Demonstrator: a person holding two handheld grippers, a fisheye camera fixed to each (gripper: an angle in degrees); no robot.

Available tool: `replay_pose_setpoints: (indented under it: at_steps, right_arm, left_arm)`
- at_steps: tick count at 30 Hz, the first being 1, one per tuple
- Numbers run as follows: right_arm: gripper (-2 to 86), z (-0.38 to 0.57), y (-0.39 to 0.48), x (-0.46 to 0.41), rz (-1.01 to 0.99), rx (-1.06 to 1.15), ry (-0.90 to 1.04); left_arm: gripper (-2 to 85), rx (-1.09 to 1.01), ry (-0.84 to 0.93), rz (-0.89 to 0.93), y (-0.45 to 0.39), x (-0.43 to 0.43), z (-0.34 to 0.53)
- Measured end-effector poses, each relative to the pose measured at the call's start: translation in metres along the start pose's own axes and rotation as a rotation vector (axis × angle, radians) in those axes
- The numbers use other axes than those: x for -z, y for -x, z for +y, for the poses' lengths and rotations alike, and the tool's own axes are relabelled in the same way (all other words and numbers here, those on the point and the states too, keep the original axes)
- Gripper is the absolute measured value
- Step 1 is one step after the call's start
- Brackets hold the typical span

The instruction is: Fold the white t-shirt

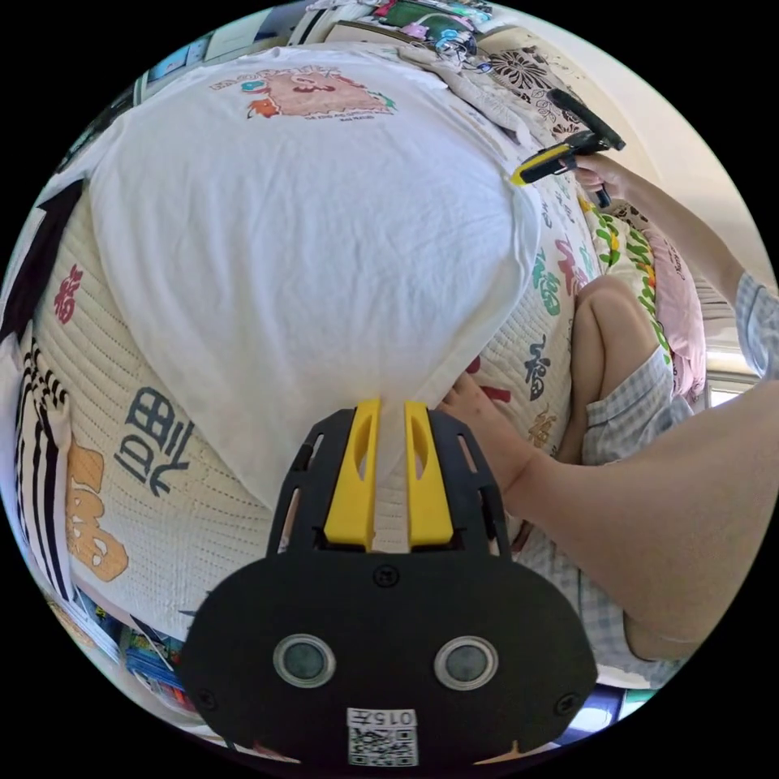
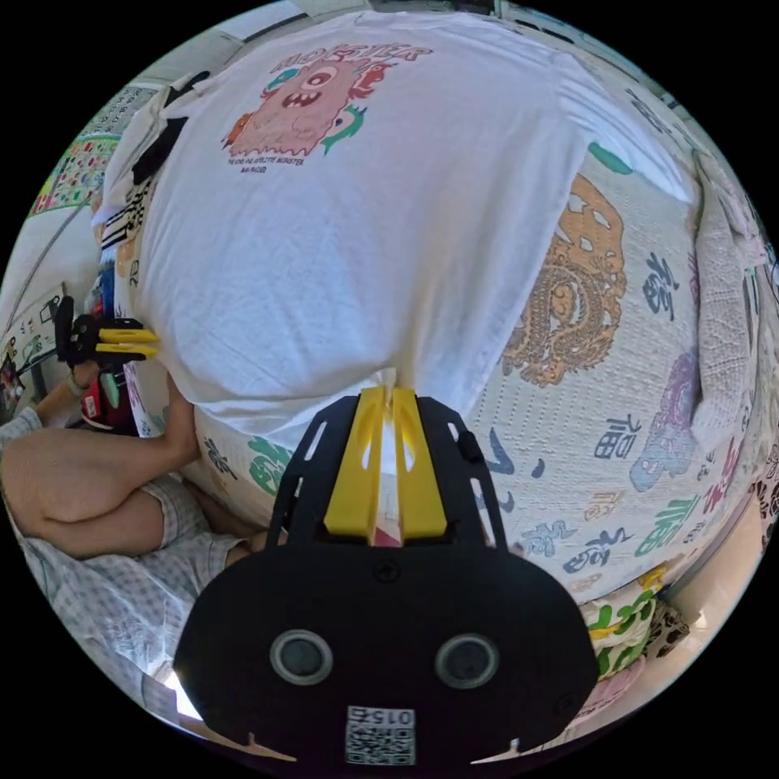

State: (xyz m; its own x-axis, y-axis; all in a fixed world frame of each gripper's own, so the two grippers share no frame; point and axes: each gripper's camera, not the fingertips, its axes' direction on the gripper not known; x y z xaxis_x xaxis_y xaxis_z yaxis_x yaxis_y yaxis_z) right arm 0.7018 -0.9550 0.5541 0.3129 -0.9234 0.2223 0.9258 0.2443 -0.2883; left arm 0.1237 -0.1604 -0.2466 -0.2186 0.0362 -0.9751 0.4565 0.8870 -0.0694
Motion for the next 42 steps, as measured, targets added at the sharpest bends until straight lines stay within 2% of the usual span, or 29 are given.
replay_pose_setpoints:
  at_steps: [4,7,13,19,22,24,27,31,33,36,42]
  right_arm:
    - [0.2,0.041,-0.022,0.005,-0.064,0.007,0.005]
    - [0.1,0.081,-0.038,-0.005,-0.026,0.002,0.069]
    - [-0.3,0.130,-0.091,-0.031,-0.069,-0.158,0.141]
    - [-0.4,0.155,-0.119,0.013,-0.186,-0.138,-0.107]
    - [-0.5,0.145,-0.124,-0.006,-0.197,-0.036,0.048]
    - [-0.7,0.147,-0.124,-0.039,-0.155,0.034,0.240]
    - [-0.8,0.159,-0.136,-0.035,-0.129,0.070,0.221]
    - [-0.6,0.168,-0.186,0.013,-0.250,-0.014,-0.039]
    - [-0.4,0.169,-0.236,0.053,-0.260,-0.151,-0.296]
    - [-0.2,0.166,-0.299,0.088,-0.301,-0.316,-0.558]
    - [0.0,0.164,-0.344,0.097,-0.394,-0.449,-0.850]
  left_arm:
    - [4.5,0.017,0.016,0.005,-0.005,-0.008,-0.024]
    - [3.0,0.047,0.019,0.024,-0.006,-0.015,-0.044]
    - [0.5,0.123,0.024,0.095,-0.005,-0.024,-0.088]
    - [-0.6,0.149,0.129,0.097,-0.015,-0.040,-0.126]
    - [-0.8,0.099,0.189,0.106,-0.026,-0.043,-0.153]
    - [-0.8,-0.001,0.182,0.097,-0.039,-0.031,-0.186]
    - [-0.7,-0.118,0.072,-0.017,-0.052,0.001,-0.252]
    - [0.1,-0.277,-0.069,-0.128,-0.068,0.038,-0.362]
    - [1.4,-0.372,-0.121,-0.134,-0.081,0.052,-0.450]
    - [3.6,-0.427,-0.193,-0.171,-0.104,0.061,-0.567]
    - [6.2,-0.460,-0.153,-0.313,-0.173,0.021,-0.781]
